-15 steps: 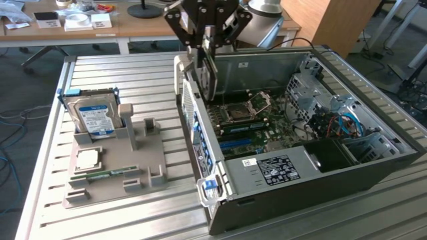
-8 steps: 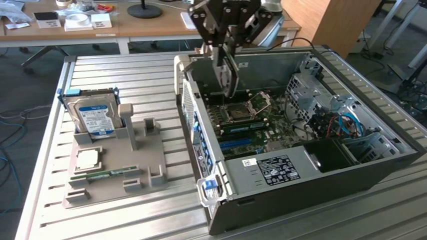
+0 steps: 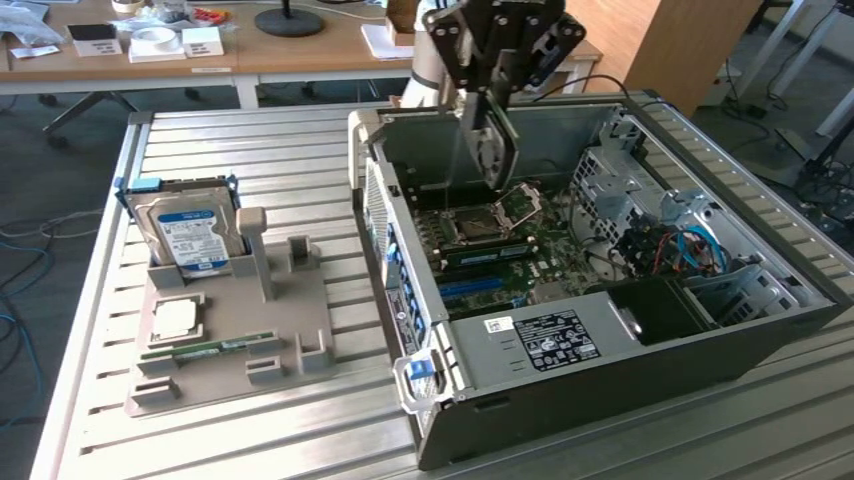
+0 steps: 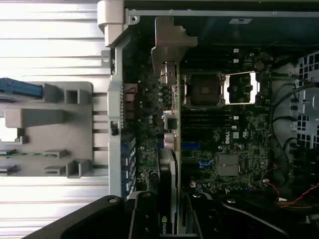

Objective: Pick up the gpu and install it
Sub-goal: 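Pick up the gpu and move the gpu toward the slot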

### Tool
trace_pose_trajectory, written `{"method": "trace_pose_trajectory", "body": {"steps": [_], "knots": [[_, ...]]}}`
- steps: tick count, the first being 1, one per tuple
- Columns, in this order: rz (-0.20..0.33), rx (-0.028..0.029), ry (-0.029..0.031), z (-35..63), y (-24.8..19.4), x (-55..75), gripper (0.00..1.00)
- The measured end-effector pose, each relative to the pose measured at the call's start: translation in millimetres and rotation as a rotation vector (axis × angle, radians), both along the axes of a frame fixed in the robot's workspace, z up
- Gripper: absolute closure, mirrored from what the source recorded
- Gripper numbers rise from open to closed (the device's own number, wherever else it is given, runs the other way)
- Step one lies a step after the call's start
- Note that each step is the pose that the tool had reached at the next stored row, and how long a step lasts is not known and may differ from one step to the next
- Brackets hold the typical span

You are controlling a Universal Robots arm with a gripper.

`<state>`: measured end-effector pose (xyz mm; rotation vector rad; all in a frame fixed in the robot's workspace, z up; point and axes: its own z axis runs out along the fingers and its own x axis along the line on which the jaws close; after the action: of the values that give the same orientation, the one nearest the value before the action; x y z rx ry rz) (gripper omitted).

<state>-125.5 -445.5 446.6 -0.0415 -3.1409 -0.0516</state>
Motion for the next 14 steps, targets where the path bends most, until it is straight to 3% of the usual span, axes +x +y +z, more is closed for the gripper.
{"method": "trace_pose_trajectory", "body": {"steps": [14], "knots": [[0.0,0.0036,0.0,0.0,0.0,63.5,0.73]]}}
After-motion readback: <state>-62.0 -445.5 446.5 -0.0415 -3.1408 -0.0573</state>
